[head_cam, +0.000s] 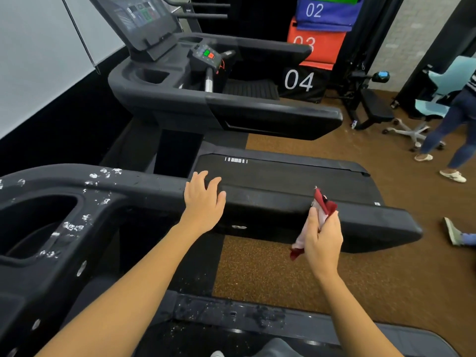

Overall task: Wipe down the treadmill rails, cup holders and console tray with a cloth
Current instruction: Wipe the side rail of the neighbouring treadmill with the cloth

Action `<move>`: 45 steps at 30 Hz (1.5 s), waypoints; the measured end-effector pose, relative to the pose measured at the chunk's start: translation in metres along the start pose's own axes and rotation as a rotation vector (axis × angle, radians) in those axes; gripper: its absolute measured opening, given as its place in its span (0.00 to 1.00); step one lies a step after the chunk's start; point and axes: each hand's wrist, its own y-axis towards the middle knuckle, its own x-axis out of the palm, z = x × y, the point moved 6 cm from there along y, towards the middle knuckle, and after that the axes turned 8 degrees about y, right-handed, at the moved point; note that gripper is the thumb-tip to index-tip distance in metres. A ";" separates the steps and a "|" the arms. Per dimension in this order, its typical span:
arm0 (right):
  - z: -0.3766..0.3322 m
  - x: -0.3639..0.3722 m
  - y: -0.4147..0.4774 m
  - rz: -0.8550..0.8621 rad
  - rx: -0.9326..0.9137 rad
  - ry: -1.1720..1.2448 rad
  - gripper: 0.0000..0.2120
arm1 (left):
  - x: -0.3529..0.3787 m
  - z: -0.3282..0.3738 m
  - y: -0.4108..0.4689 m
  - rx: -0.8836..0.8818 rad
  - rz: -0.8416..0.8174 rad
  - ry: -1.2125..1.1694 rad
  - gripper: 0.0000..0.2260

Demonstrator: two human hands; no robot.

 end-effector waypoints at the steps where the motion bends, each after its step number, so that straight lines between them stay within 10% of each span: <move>1: -0.011 0.004 -0.001 -0.011 0.020 0.048 0.08 | -0.005 0.013 -0.007 0.033 0.050 -0.049 0.19; 6: -0.042 0.040 -0.011 -0.270 0.202 0.333 0.16 | -0.005 0.097 -0.052 0.190 -0.088 -0.496 0.27; 12: -0.044 0.073 -0.026 -0.772 0.444 0.462 0.39 | 0.012 0.099 -0.082 -0.179 -0.018 -1.161 0.28; 21: -0.074 0.107 0.040 -0.855 -0.004 -0.214 0.25 | 0.052 0.036 -0.090 -0.943 0.402 -1.031 0.27; 33: -0.022 0.143 0.047 -0.884 -0.340 -0.713 0.25 | 0.112 0.116 -0.080 -1.115 -0.013 -1.372 0.16; 45: -0.020 0.142 0.044 -0.895 -0.456 -0.748 0.28 | 0.075 0.089 -0.078 -0.925 0.197 -0.906 0.03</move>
